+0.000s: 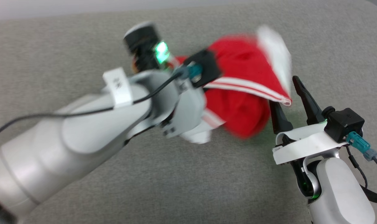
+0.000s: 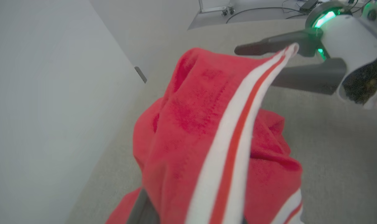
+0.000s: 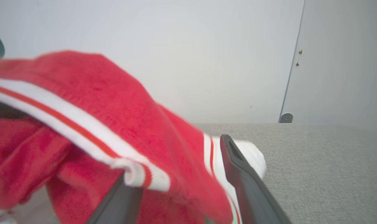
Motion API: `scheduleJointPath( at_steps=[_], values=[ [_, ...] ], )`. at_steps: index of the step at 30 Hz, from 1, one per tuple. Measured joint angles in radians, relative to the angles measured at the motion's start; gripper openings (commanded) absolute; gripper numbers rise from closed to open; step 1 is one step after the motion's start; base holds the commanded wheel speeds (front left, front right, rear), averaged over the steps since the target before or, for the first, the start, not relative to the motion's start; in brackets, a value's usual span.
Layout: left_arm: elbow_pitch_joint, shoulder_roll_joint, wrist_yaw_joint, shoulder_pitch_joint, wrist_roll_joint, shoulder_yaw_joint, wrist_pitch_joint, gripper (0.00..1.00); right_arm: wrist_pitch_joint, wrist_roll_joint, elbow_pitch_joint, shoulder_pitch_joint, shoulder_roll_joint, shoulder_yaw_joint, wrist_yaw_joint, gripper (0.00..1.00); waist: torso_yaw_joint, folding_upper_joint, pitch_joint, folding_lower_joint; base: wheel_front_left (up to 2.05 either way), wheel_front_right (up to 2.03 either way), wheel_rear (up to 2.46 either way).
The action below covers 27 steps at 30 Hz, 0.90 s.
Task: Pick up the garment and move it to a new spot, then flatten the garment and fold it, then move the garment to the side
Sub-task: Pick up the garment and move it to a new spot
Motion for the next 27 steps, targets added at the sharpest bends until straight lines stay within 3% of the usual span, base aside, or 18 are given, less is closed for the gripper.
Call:
scheduleJointPath(
  at_steps=[7, 14, 27],
  values=[
    [-0.095, 0.157, 0.0, 0.109, 0.114, 0.001, 0.182, 0.0, 0.0, 0.02, -0.026, 0.015, 0.001, 0.012, 0.0, 1.0, -0.054, 0.0, 0.038, 0.0, 0.0, 0.0, 0.0],
    [-0.099, 0.262, 0.0, 0.133, 0.268, 0.001, 0.27, 0.0, 0.0, 0.037, -0.034, 0.019, 0.001, 0.021, 0.0, 1.0, -0.074, 0.0, 0.06, 0.0, 0.0, 0.0, 0.0],
    [-0.15, 0.272, 0.002, 0.18, 0.259, 0.009, 0.375, 0.0, 0.0, 0.072, -0.05, 0.014, 0.001, 0.044, 0.0, 1.0, -0.094, 0.0, 0.11, 0.0, 0.0, 0.0, 0.0]
  ],
)
